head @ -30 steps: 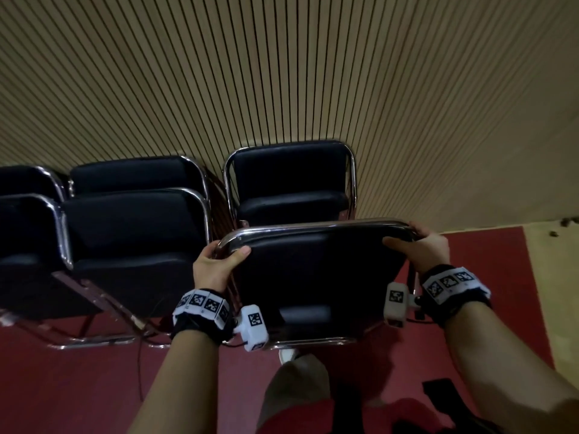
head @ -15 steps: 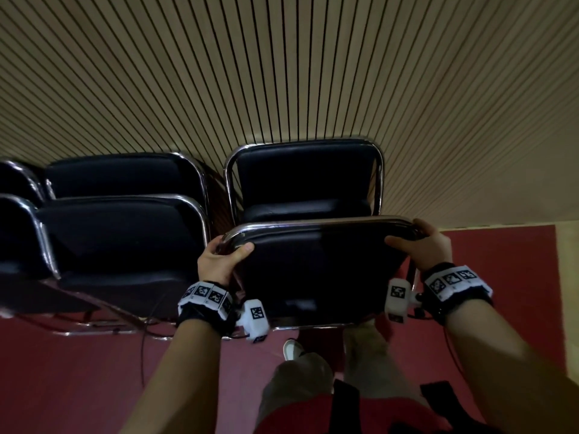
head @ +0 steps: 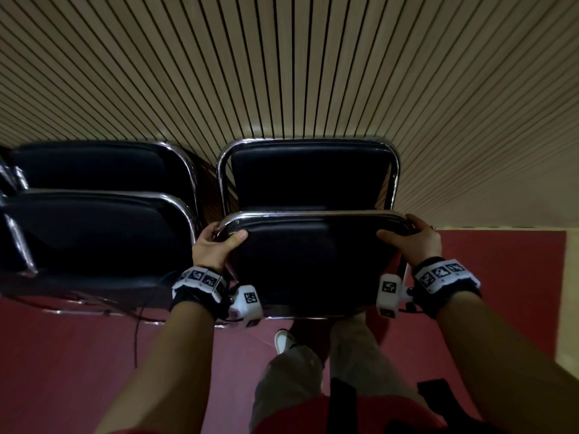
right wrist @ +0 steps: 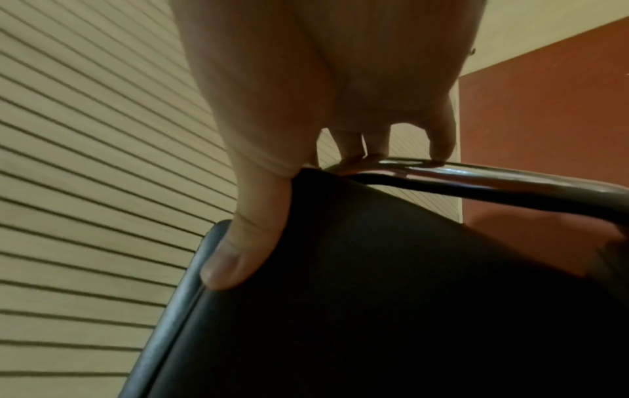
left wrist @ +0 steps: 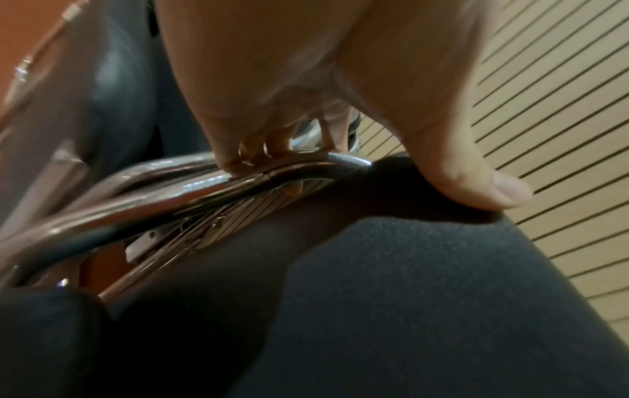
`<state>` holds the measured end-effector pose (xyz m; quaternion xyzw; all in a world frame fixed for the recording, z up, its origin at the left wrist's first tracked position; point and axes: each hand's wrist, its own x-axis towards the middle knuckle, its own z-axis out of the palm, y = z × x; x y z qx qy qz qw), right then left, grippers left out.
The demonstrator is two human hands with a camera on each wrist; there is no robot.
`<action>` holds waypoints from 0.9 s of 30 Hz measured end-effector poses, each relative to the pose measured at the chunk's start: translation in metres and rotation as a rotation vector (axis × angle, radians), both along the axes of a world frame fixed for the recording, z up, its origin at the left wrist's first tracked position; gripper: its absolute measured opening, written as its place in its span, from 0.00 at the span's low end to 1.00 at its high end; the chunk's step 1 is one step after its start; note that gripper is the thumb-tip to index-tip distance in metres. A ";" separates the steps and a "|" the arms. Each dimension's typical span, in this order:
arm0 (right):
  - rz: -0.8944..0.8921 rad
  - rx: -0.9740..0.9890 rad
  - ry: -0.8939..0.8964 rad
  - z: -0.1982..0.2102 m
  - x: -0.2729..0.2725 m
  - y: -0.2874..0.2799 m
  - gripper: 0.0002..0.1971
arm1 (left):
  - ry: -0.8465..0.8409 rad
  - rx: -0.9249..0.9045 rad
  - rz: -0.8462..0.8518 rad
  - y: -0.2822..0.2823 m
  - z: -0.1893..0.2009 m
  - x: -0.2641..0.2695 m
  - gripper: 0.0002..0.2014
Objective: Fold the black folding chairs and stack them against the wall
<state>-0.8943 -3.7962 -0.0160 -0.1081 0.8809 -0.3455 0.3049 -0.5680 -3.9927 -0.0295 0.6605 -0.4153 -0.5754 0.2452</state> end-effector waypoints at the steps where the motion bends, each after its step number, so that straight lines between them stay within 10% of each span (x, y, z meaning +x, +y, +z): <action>1: 0.000 -0.006 -0.004 0.000 -0.002 -0.005 0.45 | 0.009 -0.001 -0.006 -0.004 0.002 -0.004 0.24; 10: -0.042 -0.053 -0.060 -0.005 -0.002 -0.041 0.40 | 0.023 0.012 -0.078 -0.039 -0.010 -0.009 0.14; 18: -0.050 -0.084 -0.081 -0.014 0.003 -0.064 0.42 | 0.016 0.057 -0.073 -0.058 -0.019 -0.012 0.28; 23: -0.069 -0.090 -0.080 -0.020 0.008 -0.064 0.42 | -0.049 0.127 -0.029 -0.060 -0.022 -0.012 0.57; 27: -0.146 -0.051 -0.130 -0.018 0.017 -0.063 0.57 | 0.026 0.425 0.011 -0.055 -0.013 -0.020 0.49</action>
